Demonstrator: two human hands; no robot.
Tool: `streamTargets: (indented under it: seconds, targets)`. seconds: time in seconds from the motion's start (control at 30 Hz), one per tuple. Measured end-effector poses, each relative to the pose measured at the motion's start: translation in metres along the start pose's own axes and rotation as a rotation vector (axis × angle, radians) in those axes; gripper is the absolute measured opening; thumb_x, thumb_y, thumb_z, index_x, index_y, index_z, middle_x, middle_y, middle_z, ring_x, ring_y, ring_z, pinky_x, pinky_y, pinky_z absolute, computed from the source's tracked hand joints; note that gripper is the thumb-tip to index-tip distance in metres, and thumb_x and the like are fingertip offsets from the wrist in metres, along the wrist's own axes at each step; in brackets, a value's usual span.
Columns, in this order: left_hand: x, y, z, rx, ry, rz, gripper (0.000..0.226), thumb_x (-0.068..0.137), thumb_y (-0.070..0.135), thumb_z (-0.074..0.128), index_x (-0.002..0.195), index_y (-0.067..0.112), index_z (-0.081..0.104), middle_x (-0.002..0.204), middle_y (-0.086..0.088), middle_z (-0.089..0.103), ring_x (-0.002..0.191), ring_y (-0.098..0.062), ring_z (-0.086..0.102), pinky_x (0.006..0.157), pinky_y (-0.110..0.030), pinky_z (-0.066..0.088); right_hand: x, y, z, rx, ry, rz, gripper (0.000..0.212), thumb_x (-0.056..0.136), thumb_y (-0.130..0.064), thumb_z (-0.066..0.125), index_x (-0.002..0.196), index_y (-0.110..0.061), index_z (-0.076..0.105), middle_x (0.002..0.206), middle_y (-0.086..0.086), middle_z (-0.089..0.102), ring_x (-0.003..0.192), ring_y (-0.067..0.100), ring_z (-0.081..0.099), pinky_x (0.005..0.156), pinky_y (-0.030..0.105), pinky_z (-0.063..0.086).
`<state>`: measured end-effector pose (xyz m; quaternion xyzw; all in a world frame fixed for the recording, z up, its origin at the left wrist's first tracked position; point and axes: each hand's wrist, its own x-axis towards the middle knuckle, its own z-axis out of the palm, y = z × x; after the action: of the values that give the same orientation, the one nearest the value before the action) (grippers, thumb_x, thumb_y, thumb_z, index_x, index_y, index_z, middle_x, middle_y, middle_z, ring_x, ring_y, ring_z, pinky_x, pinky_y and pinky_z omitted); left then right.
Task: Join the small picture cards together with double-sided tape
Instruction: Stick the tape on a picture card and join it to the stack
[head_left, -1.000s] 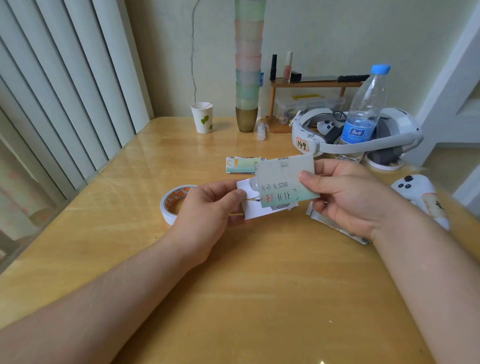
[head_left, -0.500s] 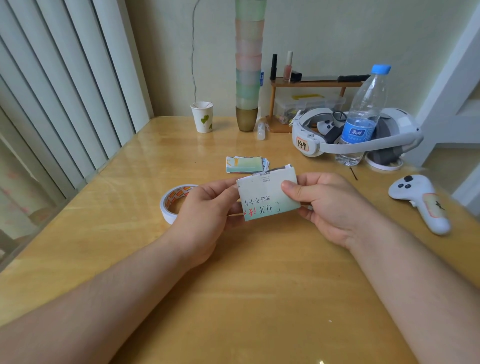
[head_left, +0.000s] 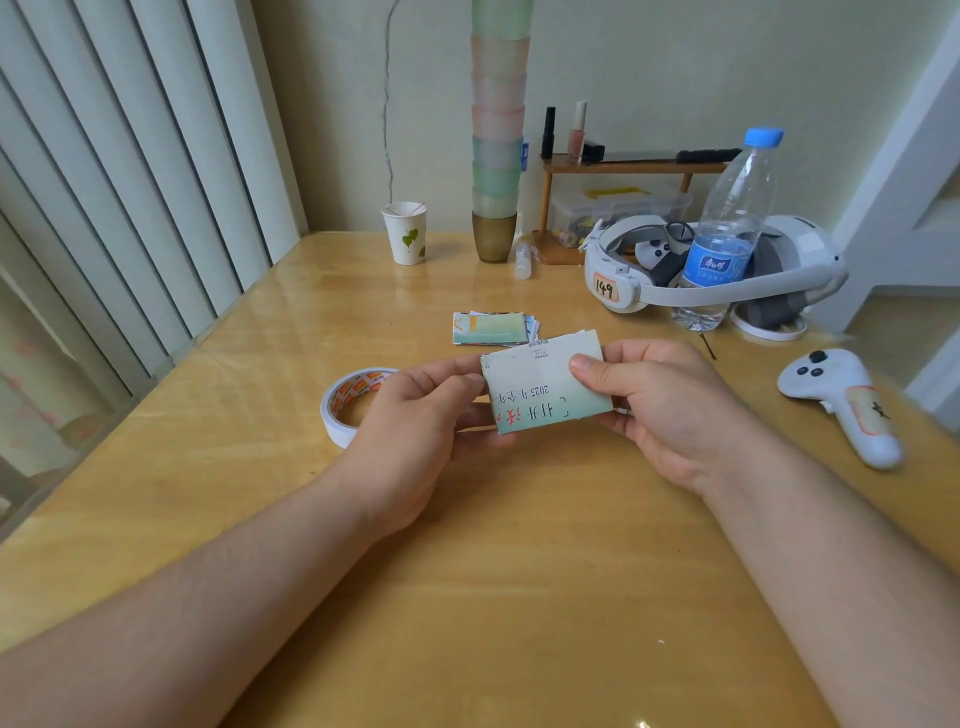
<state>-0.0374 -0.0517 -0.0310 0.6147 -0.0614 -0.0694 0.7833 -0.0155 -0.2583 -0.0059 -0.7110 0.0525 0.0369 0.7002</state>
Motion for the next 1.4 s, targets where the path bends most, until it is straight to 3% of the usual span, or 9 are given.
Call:
streamTargets:
  seconds: [0.27, 0.47, 0.67, 0.93, 1.07, 1.17, 1.3, 1.4]
  targets:
    - [0.0003, 0.0009, 0.002, -0.029, 0.018, -0.013, 0.035, 0.11, 0.005, 0.039, 0.118, 0.008, 0.073, 0.113, -0.015, 0.079, 0.093, -0.028, 0.078, 0.077, -0.037, 0.064, -0.0002, 0.0018, 0.0004, -0.034, 0.003, -0.013, 0.018, 0.09, -0.012, 0.075, 0.1, 0.002, 0.071, 0.086, 0.007, 0.078, 0.081, 0.016, 0.07, 0.08, 0.031, 0.054]
    - [0.0009, -0.0012, 0.001, -0.01, 0.017, 0.01, 0.029, 0.11, 0.014, 0.047, 0.126, 0.008, 0.07, 0.117, -0.013, 0.078, 0.103, -0.032, 0.077, 0.078, -0.034, 0.066, -0.0001, 0.0013, 0.002, -0.014, 0.01, -0.014, 0.006, 0.091, -0.01, 0.074, 0.087, -0.006, 0.07, 0.081, 0.006, 0.075, 0.08, 0.017, 0.067, 0.077, 0.031, 0.053]
    - [0.0008, -0.0034, 0.0009, 0.021, 0.018, 0.03, 0.027, 0.109, 0.012, 0.049, 0.125, 0.01, 0.071, 0.116, -0.011, 0.079, 0.105, -0.032, 0.077, 0.079, -0.033, 0.066, 0.0009, 0.0029, 0.0015, -0.017, 0.014, -0.044, 0.023, 0.091, -0.01, 0.074, 0.103, 0.009, 0.068, 0.085, 0.009, 0.076, 0.08, 0.019, 0.069, 0.075, 0.032, 0.053]
    - [0.0002, -0.0025, 0.0029, 0.042, 0.043, 0.049, 0.027, 0.109, 0.009, 0.049, 0.115, 0.014, 0.075, 0.111, -0.008, 0.08, 0.094, -0.024, 0.078, 0.075, -0.032, 0.065, 0.0018, 0.0035, 0.0025, -0.026, 0.017, -0.063, 0.026, 0.09, -0.01, 0.075, 0.103, 0.011, 0.067, 0.094, 0.015, 0.079, 0.085, 0.023, 0.07, 0.08, 0.038, 0.053]
    - [0.0, -0.002, 0.0029, 0.076, 0.09, 0.059, 0.027, 0.109, 0.009, 0.05, 0.113, 0.014, 0.075, 0.108, -0.007, 0.081, 0.093, -0.025, 0.079, 0.073, -0.033, 0.065, 0.0002, 0.0028, 0.0045, -0.037, 0.019, -0.073, 0.014, 0.088, -0.013, 0.078, 0.083, -0.007, 0.067, 0.095, 0.018, 0.078, 0.09, 0.027, 0.072, 0.084, 0.042, 0.054]
    - [-0.0001, -0.0015, 0.0023, 0.139, 0.124, 0.089, 0.028, 0.11, 0.009, 0.049, 0.115, 0.014, 0.076, 0.107, -0.006, 0.081, 0.094, -0.025, 0.079, 0.074, -0.033, 0.065, -0.001, 0.0035, 0.007, -0.027, 0.035, -0.095, 0.027, 0.085, -0.013, 0.082, 0.067, -0.018, 0.062, 0.088, 0.018, 0.075, 0.087, 0.028, 0.07, 0.081, 0.043, 0.052]
    - [-0.0011, -0.0006, 0.0035, 0.165, 0.15, 0.13, 0.029, 0.109, 0.007, 0.049, 0.112, 0.014, 0.077, 0.105, -0.005, 0.082, 0.096, -0.025, 0.079, 0.074, -0.033, 0.064, -0.0027, 0.0036, 0.0087, 0.0, 0.059, -0.108, 0.033, 0.08, -0.011, 0.086, 0.06, -0.02, 0.06, 0.079, 0.012, 0.071, 0.081, 0.028, 0.069, 0.075, 0.042, 0.052]
    - [-0.0016, 0.001, 0.0046, 0.169, 0.163, 0.148, 0.029, 0.109, 0.006, 0.05, 0.109, 0.015, 0.077, 0.104, -0.003, 0.082, 0.096, -0.022, 0.079, 0.074, -0.031, 0.064, -0.0027, 0.0037, 0.0091, 0.009, 0.074, -0.116, 0.034, 0.077, -0.012, 0.088, 0.055, -0.022, 0.064, 0.079, 0.019, 0.071, 0.081, 0.031, 0.07, 0.076, 0.044, 0.054]
